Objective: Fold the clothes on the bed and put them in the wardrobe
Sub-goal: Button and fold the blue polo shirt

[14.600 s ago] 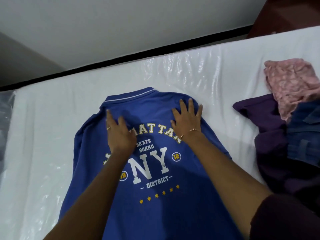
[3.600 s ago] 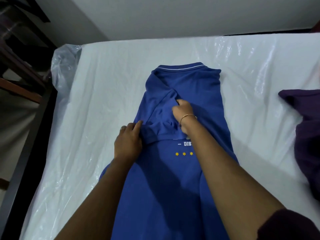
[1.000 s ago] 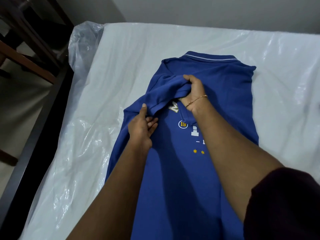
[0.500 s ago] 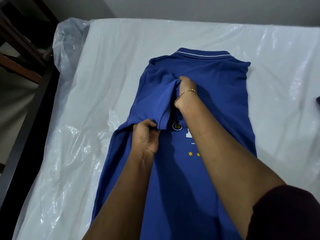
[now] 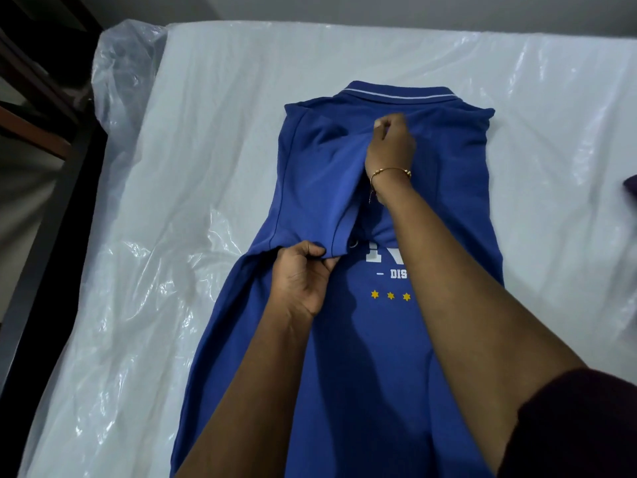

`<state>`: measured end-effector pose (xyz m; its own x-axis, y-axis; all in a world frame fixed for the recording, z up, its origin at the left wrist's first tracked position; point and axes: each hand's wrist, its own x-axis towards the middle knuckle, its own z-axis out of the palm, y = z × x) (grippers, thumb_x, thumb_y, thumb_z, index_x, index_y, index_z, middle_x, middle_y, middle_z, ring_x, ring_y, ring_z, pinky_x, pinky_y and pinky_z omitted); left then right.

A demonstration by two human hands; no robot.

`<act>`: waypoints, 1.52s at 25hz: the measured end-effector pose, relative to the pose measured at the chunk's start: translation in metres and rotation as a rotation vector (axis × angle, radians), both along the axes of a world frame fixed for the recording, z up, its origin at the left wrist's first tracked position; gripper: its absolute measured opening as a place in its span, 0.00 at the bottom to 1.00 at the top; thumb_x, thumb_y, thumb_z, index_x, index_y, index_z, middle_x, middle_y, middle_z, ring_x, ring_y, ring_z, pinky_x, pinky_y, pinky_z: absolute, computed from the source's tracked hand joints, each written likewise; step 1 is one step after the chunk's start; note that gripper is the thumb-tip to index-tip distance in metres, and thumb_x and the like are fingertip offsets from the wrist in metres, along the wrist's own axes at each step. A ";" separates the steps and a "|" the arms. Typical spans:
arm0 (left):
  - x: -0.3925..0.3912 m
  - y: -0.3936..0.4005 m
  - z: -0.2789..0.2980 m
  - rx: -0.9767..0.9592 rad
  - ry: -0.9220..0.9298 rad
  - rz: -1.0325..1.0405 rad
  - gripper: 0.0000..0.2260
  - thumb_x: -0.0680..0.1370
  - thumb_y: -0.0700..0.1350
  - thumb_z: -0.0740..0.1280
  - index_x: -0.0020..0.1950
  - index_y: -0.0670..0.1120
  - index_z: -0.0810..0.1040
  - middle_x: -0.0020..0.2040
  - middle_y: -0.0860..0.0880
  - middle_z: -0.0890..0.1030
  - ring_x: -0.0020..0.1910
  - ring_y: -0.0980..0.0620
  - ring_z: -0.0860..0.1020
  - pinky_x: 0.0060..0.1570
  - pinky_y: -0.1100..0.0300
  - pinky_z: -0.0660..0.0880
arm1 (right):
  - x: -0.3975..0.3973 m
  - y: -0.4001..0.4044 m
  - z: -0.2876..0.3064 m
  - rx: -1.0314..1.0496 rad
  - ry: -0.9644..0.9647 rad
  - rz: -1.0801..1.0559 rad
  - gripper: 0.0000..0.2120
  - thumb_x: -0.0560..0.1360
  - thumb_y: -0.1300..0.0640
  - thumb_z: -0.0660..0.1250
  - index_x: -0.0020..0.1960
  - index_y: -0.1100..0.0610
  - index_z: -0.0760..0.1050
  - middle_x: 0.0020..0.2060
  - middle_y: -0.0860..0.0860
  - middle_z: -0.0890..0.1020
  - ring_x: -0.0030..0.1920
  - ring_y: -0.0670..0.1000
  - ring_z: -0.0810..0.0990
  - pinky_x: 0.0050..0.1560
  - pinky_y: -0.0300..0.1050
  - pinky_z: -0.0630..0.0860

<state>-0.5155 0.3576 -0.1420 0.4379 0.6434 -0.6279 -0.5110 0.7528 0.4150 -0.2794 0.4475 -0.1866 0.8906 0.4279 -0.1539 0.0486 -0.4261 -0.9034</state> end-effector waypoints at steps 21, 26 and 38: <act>-0.024 -0.071 0.042 0.213 0.708 -0.132 0.07 0.83 0.38 0.64 0.58 0.43 0.80 0.52 0.41 0.87 0.44 0.47 0.86 0.52 0.50 0.83 | -0.087 -0.105 0.002 -0.393 -0.524 0.057 0.36 0.81 0.60 0.87 0.87 0.49 0.81 0.92 0.58 0.68 0.82 0.65 0.75 0.73 0.72 0.92; -0.120 -0.047 0.001 1.197 1.757 -0.298 0.22 0.73 0.48 0.72 0.67 0.48 0.77 0.63 0.46 0.78 0.61 0.39 0.73 0.52 0.40 0.74 | -0.223 -0.131 -0.011 -0.233 -0.181 0.312 0.06 0.90 0.57 0.76 0.62 0.59 0.88 0.66 0.61 0.89 0.62 0.68 0.89 0.61 0.67 0.97; -0.157 -0.124 -0.003 1.509 1.585 -0.632 0.06 0.82 0.47 0.63 0.57 0.49 0.68 0.45 0.47 0.78 0.29 0.39 0.74 0.25 0.51 0.67 | -0.228 -0.142 -0.032 0.020 0.790 0.001 0.10 0.95 0.58 0.68 0.56 0.59 0.81 0.40 0.53 0.77 0.36 0.51 0.73 0.41 0.47 0.72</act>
<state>-0.6723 0.2338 -0.1452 0.5154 0.8529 0.0831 0.7871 -0.5095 0.3476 -0.5074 0.3059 -0.2183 0.5202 0.4383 -0.7330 -0.6105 -0.4094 -0.6780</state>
